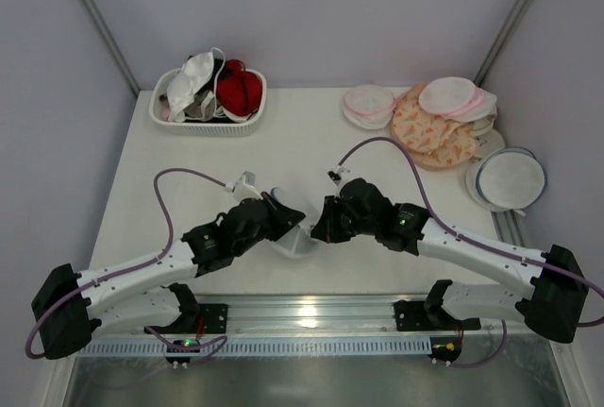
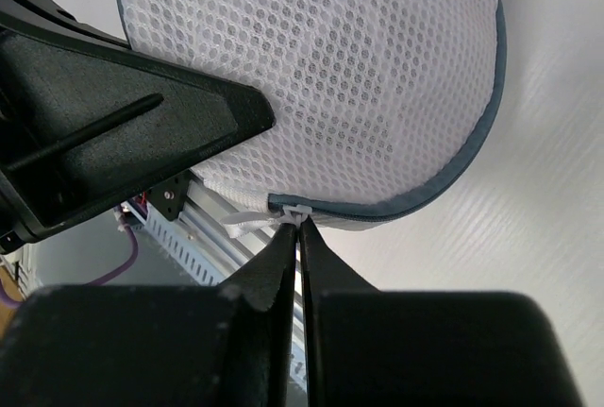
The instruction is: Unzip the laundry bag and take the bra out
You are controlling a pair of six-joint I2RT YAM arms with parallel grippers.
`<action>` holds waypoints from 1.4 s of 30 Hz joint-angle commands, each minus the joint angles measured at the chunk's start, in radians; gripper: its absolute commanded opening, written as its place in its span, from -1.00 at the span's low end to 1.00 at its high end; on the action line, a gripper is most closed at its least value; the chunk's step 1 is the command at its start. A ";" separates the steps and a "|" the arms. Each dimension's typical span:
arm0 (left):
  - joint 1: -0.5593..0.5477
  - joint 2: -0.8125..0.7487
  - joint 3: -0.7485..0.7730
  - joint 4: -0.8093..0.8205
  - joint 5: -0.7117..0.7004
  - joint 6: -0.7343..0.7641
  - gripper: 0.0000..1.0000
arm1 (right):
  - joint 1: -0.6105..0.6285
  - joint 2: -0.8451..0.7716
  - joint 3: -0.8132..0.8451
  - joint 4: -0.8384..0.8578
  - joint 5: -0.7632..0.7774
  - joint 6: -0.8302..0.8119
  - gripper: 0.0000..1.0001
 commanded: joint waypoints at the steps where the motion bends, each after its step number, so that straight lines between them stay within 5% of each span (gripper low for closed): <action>1: -0.003 -0.035 -0.006 0.031 0.005 0.005 -1.00 | 0.002 -0.029 0.049 -0.068 0.103 -0.017 -0.92; 8: 0.001 -0.146 -0.038 -0.018 0.013 0.092 -1.00 | 0.002 -0.020 0.047 -0.211 0.213 -0.020 -0.93; 21: 0.080 -0.330 -0.105 -0.073 0.146 0.204 -1.00 | 0.001 0.001 0.006 -0.216 0.232 -0.020 -0.93; 32: 0.124 -0.238 -0.038 0.114 0.680 0.377 -1.00 | -0.009 0.080 0.020 -0.302 0.374 0.003 -0.93; 42: 0.136 -0.138 0.152 -0.096 0.993 0.643 -1.00 | -0.067 0.012 0.080 -0.450 0.540 0.008 -0.93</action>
